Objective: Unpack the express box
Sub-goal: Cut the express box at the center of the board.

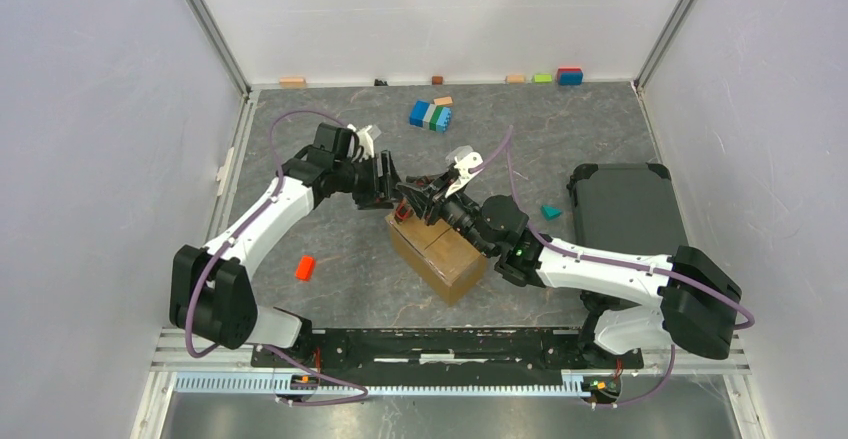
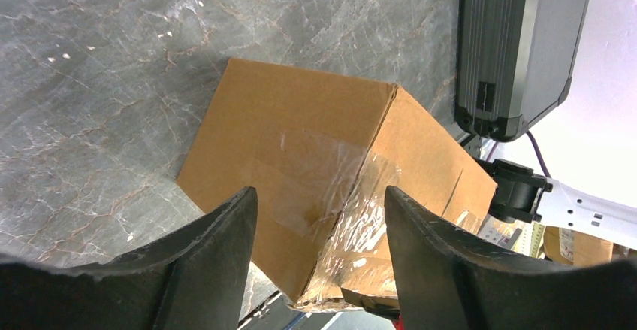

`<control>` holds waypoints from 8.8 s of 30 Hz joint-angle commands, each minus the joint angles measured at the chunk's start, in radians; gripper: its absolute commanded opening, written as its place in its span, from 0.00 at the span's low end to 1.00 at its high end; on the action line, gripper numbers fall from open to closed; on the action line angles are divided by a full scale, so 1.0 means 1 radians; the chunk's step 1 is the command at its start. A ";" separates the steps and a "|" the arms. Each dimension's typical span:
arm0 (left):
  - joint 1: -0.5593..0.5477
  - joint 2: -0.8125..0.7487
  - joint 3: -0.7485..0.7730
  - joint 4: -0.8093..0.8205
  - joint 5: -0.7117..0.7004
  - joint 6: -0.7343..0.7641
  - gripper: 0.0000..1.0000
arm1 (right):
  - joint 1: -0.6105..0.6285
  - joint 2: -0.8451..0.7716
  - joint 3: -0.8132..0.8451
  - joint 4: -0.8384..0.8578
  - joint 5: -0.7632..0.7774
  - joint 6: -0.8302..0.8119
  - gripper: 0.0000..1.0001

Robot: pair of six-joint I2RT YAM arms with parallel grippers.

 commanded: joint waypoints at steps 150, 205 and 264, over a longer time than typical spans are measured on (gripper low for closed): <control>0.074 0.037 -0.125 0.114 0.179 0.060 0.34 | 0.064 -0.077 0.172 -0.589 0.041 -0.015 0.00; 0.072 0.038 -0.115 0.270 -0.007 -0.184 0.47 | 0.002 0.121 0.359 -0.542 0.127 -0.028 0.00; 0.036 0.030 -0.110 0.255 -0.197 -0.229 0.44 | 0.050 -0.032 0.368 -1.012 0.153 0.082 0.00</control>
